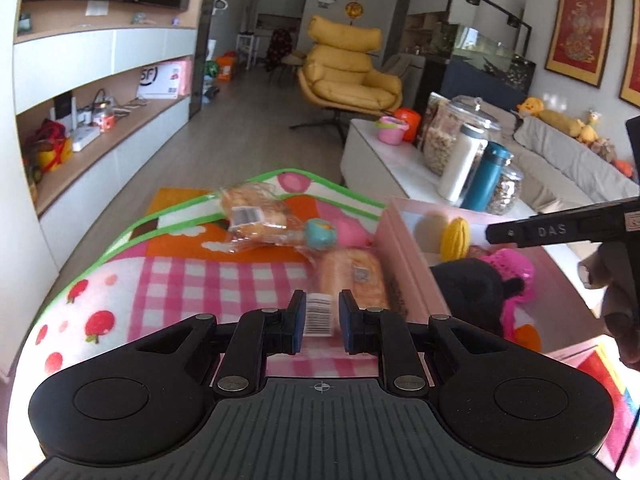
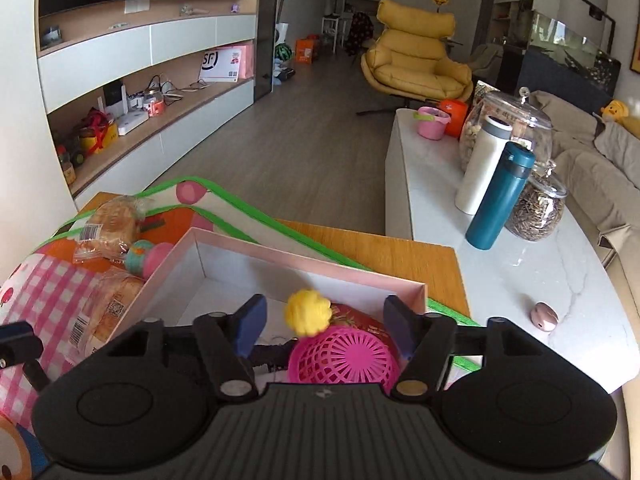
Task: Organize objects
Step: 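Lower the yellow corn into the pink box and open the right tool, then reach for and grasp the black foam cylinder with the left tool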
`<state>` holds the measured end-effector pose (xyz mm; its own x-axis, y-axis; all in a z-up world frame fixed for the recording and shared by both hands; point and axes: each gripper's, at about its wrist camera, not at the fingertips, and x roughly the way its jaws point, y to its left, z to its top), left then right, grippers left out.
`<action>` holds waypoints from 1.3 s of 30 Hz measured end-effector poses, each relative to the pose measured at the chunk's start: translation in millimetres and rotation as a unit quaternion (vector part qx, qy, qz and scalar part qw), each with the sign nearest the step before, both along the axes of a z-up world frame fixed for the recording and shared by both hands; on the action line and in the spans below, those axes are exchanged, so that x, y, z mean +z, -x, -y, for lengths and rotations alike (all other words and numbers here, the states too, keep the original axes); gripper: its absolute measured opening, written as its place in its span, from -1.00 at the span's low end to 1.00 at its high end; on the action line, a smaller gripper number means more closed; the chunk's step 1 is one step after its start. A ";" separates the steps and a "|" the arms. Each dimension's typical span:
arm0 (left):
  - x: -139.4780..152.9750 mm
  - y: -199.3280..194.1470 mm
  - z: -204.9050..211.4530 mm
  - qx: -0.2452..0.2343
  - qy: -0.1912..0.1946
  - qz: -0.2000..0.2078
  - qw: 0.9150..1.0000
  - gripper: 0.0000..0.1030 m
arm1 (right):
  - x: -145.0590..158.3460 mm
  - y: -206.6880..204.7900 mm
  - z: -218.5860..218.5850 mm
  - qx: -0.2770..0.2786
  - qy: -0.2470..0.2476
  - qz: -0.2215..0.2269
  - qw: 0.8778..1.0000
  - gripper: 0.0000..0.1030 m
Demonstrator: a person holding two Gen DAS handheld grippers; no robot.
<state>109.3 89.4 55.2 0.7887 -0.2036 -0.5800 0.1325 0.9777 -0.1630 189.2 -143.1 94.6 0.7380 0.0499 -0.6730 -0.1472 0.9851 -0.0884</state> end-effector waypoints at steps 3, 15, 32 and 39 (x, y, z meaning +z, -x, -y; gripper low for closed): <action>-3.4 -10.5 -10.4 0.018 -0.008 -0.011 1.000 -0.62 | -6.9 -8.0 -10.3 0.008 0.013 -0.008 1.000 0.40; 19.8 -110.9 -45.7 0.038 0.020 -0.013 0.999 -0.61 | 6.2 38.2 -27.8 0.039 -0.013 -0.010 0.999 0.72; -24.4 49.3 5.8 -0.255 -0.259 0.029 0.931 -0.49 | -4.1 72.9 -67.0 0.098 -0.060 -0.047 0.992 0.88; -33.7 35.7 7.9 -0.283 -0.235 0.044 0.929 -0.62 | -1.6 70.6 -91.5 0.112 -0.030 -0.055 0.992 0.89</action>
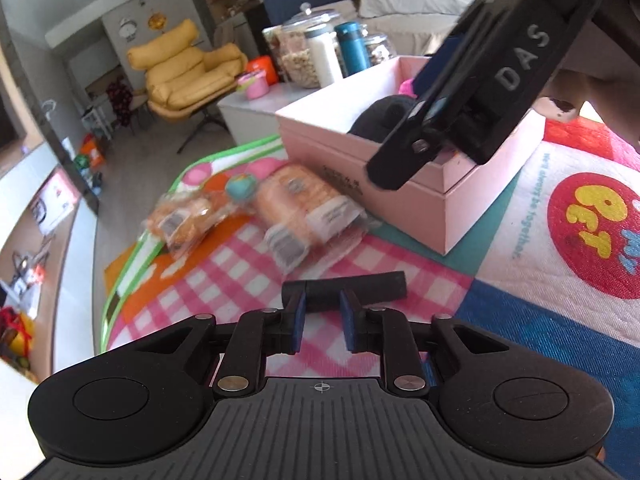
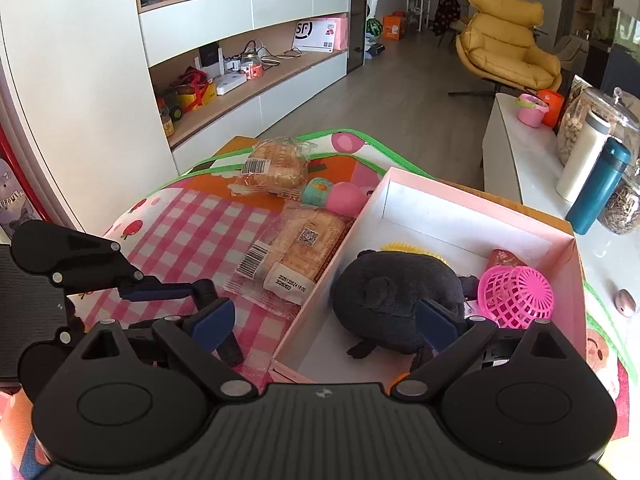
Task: Organize objects
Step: 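Reach for and grasp the black foam cylinder with the left tool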
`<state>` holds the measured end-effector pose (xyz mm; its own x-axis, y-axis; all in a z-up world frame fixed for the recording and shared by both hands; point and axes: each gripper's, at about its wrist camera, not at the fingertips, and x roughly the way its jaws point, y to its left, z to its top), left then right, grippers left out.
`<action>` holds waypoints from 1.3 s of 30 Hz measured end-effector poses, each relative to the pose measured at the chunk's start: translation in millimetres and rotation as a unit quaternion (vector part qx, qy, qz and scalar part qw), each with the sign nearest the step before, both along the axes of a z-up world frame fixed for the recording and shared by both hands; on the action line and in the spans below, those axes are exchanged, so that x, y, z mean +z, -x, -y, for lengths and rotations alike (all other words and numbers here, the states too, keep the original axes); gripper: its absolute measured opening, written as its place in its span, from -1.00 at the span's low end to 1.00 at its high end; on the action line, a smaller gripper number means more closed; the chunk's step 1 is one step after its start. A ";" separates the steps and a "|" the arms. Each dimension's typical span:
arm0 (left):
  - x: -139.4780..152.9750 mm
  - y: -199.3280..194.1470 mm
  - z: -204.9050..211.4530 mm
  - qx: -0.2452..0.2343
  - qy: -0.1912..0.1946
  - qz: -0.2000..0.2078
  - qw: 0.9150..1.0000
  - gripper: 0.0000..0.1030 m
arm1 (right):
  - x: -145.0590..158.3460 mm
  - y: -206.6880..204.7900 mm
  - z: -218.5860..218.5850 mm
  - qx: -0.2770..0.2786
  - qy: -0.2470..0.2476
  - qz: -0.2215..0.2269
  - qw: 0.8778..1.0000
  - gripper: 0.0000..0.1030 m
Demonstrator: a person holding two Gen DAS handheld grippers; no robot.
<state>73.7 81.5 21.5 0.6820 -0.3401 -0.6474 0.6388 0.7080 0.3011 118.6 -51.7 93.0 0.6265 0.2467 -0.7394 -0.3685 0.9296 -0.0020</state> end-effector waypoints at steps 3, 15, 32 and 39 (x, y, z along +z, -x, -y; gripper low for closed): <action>4.6 -10.6 10.1 -0.024 0.001 0.016 1.000 -0.62 | 2.6 -7.4 -8.9 0.004 0.015 0.002 1.000 0.89; 5.9 -9.5 -22.4 0.115 0.129 -0.090 0.981 -0.55 | 5.6 -8.8 -25.6 -0.023 0.042 0.048 0.998 0.89; 1.2 -42.5 -18.9 0.390 0.327 -0.183 0.841 -0.41 | -4.7 26.0 74.2 -0.129 -0.008 0.060 0.990 0.89; -1.4 -55.8 23.2 0.372 0.210 -0.108 0.898 -0.13 | -3.6 41.1 90.4 -0.135 -0.023 0.071 0.988 0.94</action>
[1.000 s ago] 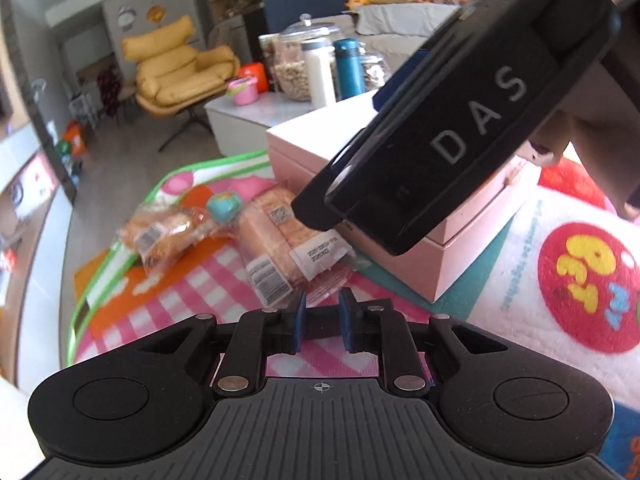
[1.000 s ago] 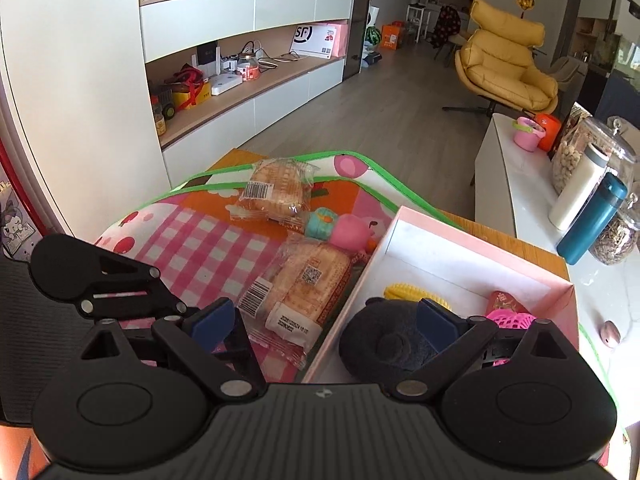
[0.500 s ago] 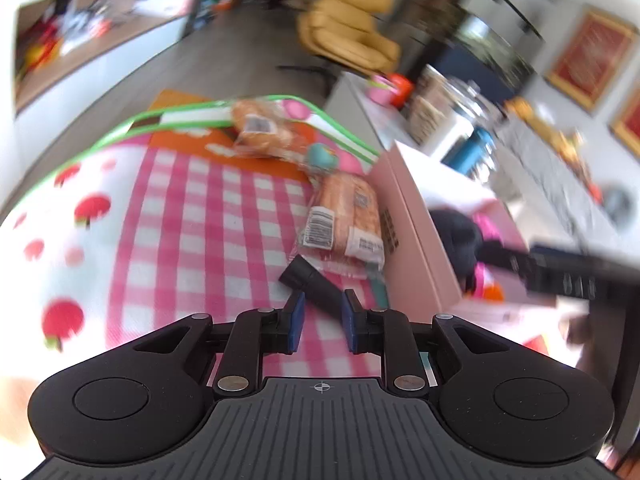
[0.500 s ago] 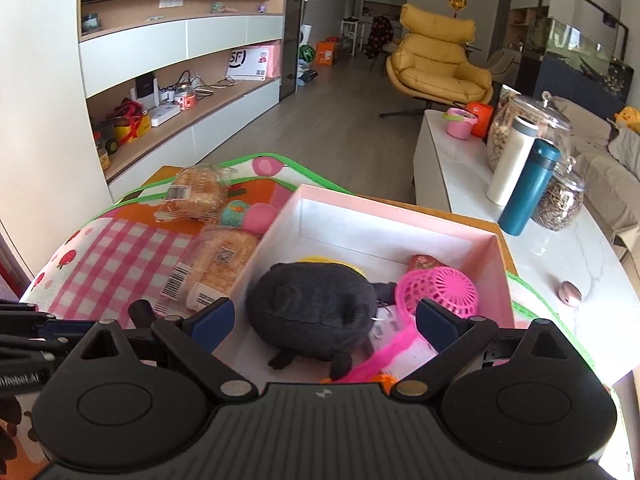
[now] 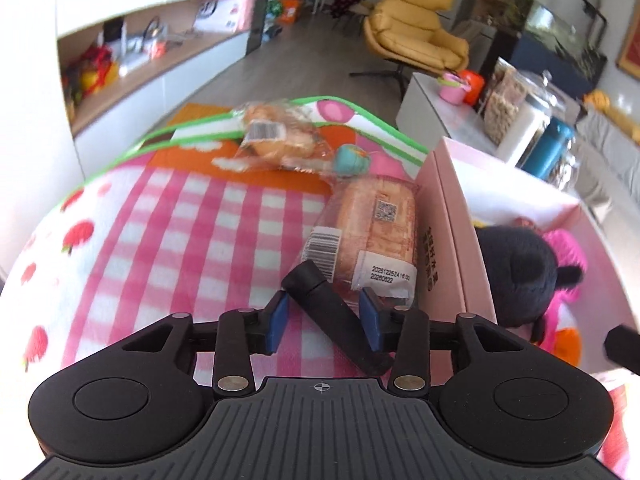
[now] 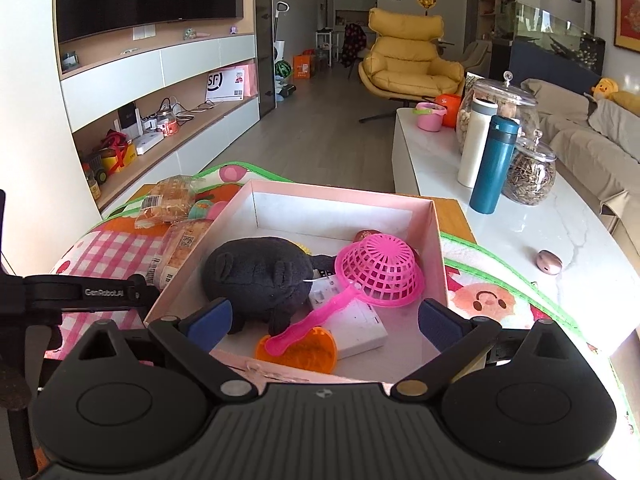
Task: Organize objects
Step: 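Reach for and grasp the black foam cylinder with the left tool, then grasp a bagged bread loaf with right tool while left tool holds black cylinder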
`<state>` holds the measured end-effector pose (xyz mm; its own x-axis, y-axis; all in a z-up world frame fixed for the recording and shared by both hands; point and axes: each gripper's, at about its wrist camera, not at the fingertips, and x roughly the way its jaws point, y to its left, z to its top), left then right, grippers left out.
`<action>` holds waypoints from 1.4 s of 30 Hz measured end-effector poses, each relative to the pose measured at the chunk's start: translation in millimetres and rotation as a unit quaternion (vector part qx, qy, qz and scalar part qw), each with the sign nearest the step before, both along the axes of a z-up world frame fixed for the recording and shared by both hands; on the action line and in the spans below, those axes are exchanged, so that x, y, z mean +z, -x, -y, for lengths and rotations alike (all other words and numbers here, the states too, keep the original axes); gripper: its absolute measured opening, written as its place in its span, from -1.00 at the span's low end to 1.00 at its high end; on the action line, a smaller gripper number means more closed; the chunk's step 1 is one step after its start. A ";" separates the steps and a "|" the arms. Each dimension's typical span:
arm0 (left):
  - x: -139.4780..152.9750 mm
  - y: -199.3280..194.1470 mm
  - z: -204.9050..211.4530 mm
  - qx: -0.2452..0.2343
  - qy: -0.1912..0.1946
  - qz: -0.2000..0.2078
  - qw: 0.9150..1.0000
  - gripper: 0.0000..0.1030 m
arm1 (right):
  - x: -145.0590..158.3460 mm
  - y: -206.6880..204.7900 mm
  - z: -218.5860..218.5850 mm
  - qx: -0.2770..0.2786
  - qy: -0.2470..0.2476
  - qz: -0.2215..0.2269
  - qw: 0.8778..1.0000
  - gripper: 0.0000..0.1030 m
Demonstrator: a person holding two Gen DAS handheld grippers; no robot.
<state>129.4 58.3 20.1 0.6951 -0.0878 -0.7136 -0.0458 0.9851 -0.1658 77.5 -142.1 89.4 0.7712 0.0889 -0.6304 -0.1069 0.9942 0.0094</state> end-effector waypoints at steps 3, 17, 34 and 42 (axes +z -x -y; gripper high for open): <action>-3.9 8.4 8.8 -0.025 -0.034 0.033 0.999 -0.12 | -2.5 1.4 2.8 -0.003 0.000 -0.003 1.000 0.94; -6.3 56.6 -58.8 -0.078 0.005 0.018 0.997 -0.75 | 16.6 -28.0 -56.4 0.054 0.041 -0.013 0.998 0.94; -1.1 78.8 -91.7 -0.069 0.060 0.004 0.996 -0.79 | 17.2 -77.9 -173.4 0.132 0.082 -0.018 0.988 0.94; 16.7 74.0 -75.4 -0.041 0.092 0.008 0.995 -0.79 | 16.5 -65.7 -110.6 0.083 0.057 -0.022 0.995 0.94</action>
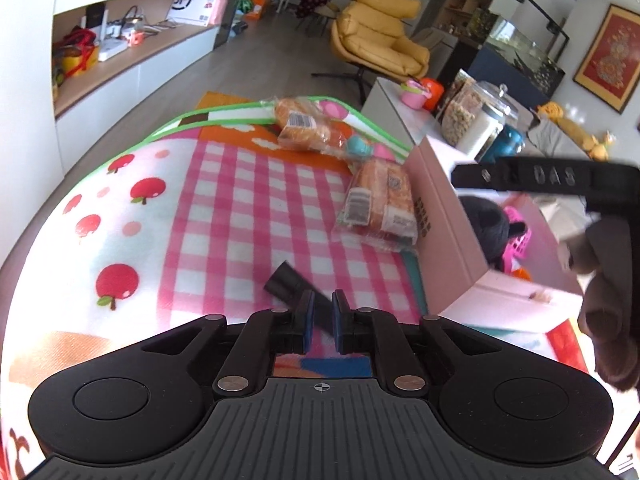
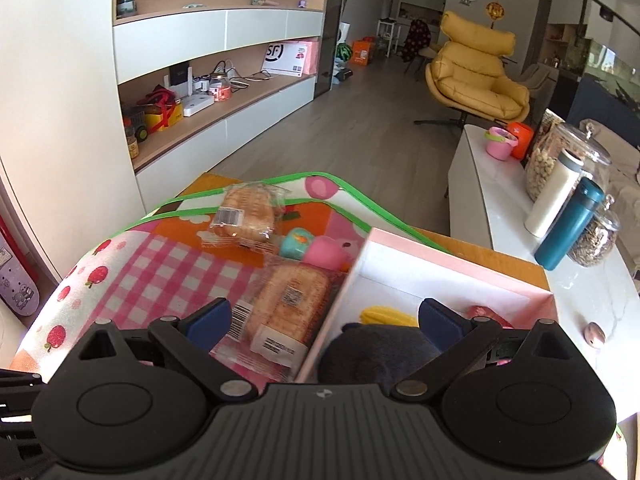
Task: Organize objects
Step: 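Grasp a bagged bread loaf with right tool while left tool holds black cylinder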
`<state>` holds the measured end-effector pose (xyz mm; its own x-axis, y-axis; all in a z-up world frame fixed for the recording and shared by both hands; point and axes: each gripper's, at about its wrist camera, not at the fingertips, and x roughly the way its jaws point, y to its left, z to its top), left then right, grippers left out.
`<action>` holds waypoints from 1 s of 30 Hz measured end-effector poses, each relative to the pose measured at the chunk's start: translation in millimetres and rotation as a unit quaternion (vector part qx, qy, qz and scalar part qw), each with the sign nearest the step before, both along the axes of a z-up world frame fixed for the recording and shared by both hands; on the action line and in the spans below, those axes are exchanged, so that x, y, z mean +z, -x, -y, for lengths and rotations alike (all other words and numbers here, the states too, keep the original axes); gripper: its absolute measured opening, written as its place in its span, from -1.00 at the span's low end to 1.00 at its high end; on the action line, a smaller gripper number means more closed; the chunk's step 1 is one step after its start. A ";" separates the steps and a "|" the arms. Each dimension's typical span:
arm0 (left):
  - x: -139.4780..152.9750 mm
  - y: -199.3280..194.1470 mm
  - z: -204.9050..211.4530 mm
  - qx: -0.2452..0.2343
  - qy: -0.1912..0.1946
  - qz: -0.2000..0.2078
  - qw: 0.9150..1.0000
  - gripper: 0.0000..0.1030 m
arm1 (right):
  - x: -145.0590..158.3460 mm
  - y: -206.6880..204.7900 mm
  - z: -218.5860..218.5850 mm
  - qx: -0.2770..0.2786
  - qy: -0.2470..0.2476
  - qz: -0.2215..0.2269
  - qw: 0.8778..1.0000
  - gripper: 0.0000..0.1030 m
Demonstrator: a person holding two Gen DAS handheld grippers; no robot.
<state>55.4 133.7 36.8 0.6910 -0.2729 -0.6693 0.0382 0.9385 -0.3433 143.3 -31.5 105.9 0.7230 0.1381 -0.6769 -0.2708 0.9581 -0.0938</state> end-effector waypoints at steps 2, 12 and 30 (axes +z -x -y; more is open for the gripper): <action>3.2 -2.8 5.4 0.010 -0.005 0.000 1.000 -0.78 | 1.4 2.7 15.7 -0.014 -0.006 0.003 1.000 0.94; 3.2 -1.0 14.3 0.032 -0.021 -0.012 0.999 -0.76 | 1.3 22.9 86.3 -0.075 -0.043 0.016 0.996 0.94; -7.2 -13.7 27.8 0.149 -0.030 0.000 0.988 -0.55 | -16.2 31.0 124.7 -0.101 -0.086 -0.005 0.991 0.94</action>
